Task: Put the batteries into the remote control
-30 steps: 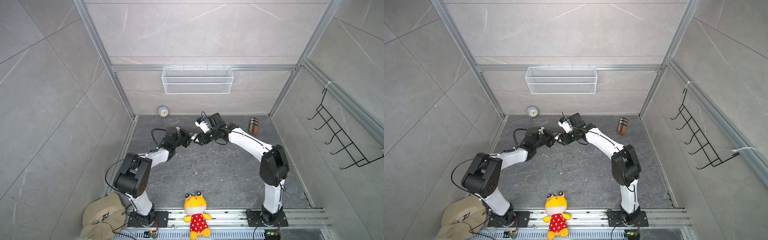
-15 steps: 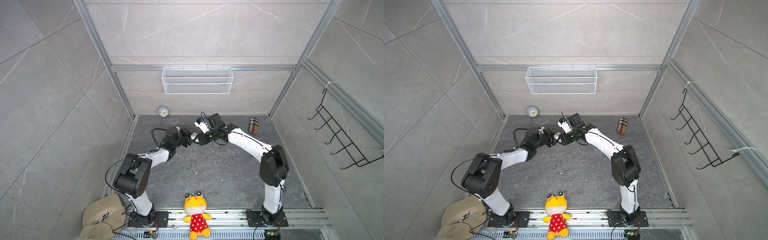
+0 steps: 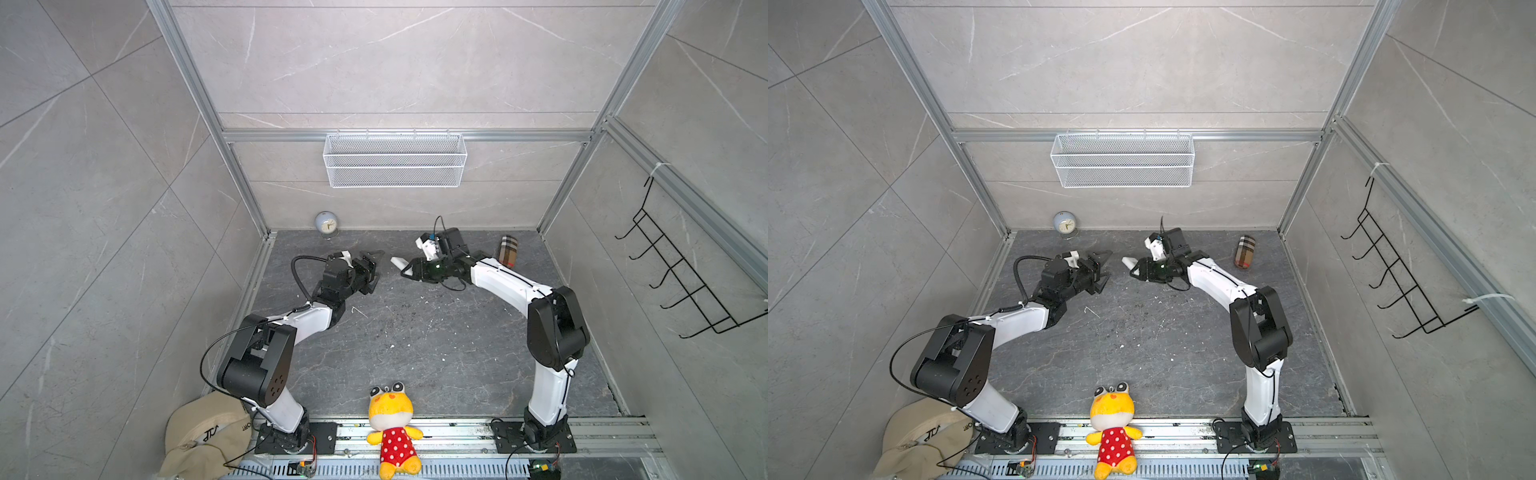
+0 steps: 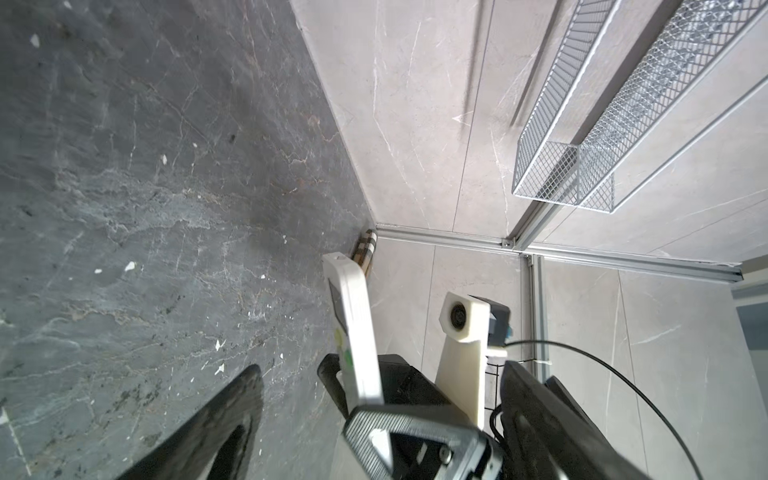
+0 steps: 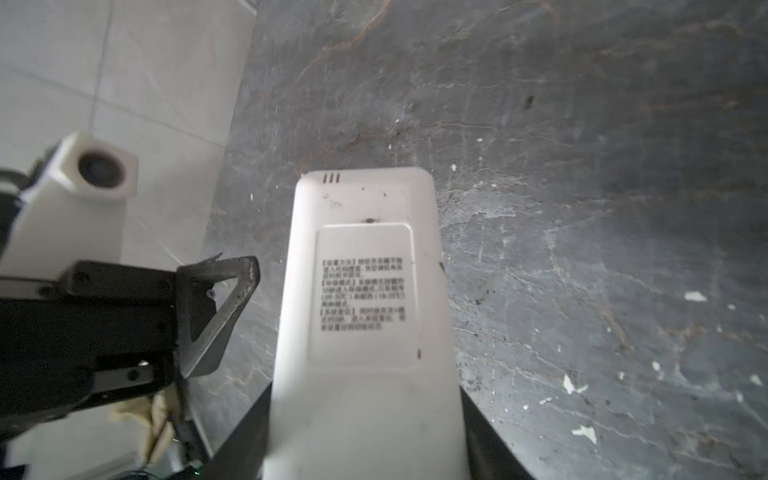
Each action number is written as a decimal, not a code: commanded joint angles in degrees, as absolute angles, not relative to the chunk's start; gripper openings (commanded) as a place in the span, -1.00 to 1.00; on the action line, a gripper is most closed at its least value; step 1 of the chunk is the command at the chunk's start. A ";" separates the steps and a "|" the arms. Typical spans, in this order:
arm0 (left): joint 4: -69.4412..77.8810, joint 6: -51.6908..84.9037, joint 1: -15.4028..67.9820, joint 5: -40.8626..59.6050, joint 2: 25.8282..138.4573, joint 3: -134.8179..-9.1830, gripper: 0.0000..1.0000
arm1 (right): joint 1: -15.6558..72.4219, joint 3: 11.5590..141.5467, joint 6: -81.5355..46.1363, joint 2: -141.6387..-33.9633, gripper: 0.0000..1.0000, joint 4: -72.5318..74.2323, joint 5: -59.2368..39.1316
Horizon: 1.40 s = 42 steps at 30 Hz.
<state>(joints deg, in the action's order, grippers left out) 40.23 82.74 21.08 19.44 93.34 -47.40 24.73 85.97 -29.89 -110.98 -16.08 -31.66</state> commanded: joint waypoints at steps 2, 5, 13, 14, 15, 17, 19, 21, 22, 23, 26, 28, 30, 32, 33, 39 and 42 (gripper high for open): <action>53.84 79.80 20.83 20.65 95.69 -47.46 0.80 | 23.73 82.33 -48.94 -108.28 0.00 -2.71 -40.81; 64.81 85.09 20.92 21.29 101.31 -48.23 0.83 | 23.82 78.87 -57.32 -108.45 -0.01 6.75 -43.79; 74.16 89.19 21.77 18.85 107.38 -49.07 0.85 | 24.08 75.52 -62.60 -107.61 -0.02 13.75 -45.00; 73.09 88.85 21.86 18.59 107.00 -48.99 0.83 | 24.13 75.41 -62.58 -107.49 -0.03 13.71 -45.00; 72.19 88.46 21.88 18.47 106.69 -49.00 0.81 | 24.17 75.43 -62.70 -107.49 -0.02 13.91 -45.00; 71.08 87.92 22.03 18.42 106.29 -49.17 0.76 | 24.32 75.35 -63.83 -107.74 -0.02 15.21 -45.48; 70.94 88.07 22.14 18.50 106.35 -49.44 0.73 | 24.35 75.53 -66.02 -108.47 -0.03 18.05 -46.68; 71.43 88.48 22.41 18.51 106.91 -49.87 0.70 | 24.51 75.44 -68.76 -109.19 -0.02 21.08 -47.39; 71.54 88.74 22.58 18.68 107.20 -50.24 0.69 | 24.52 75.53 -69.74 -109.48 -0.02 21.99 -47.52; 71.57 88.85 22.63 18.65 107.38 -50.56 0.68 | 24.65 75.82 -70.26 -109.66 -0.02 22.27 -47.70; 71.65 89.07 23.01 18.46 107.75 -51.60 0.64 | 25.16 76.68 -70.66 -109.86 -0.02 22.19 -48.11; 71.76 89.33 23.18 18.45 107.93 -52.32 0.64 | 25.40 77.08 -70.49 -110.04 -0.02 21.66 -48.43; 72.10 89.72 23.20 18.56 108.02 -52.76 0.64 | 25.43 77.00 -70.32 -109.95 -0.02 21.36 -48.43; 72.11 89.99 23.20 18.62 107.93 -53.09 0.64 | 25.56 76.82 -70.27 -109.80 -0.02 21.44 -48.43; 72.10 90.05 23.20 18.68 107.93 -53.22 0.64 | 25.64 76.73 -70.45 -109.73 -0.02 21.69 -48.42; 71.71 90.51 23.68 18.34 108.37 -53.68 0.64 | 26.68 77.51 -70.91 -109.68 -0.02 22.06 -48.43; 72.07 91.16 23.86 18.44 108.68 -54.09 0.63 | 27.00 78.05 -70.99 -110.03 -0.02 22.09 -48.48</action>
<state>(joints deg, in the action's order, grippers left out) 68.64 90.50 23.46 18.46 108.81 -51.79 26.41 76.03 -70.76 -110.13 19.84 -47.42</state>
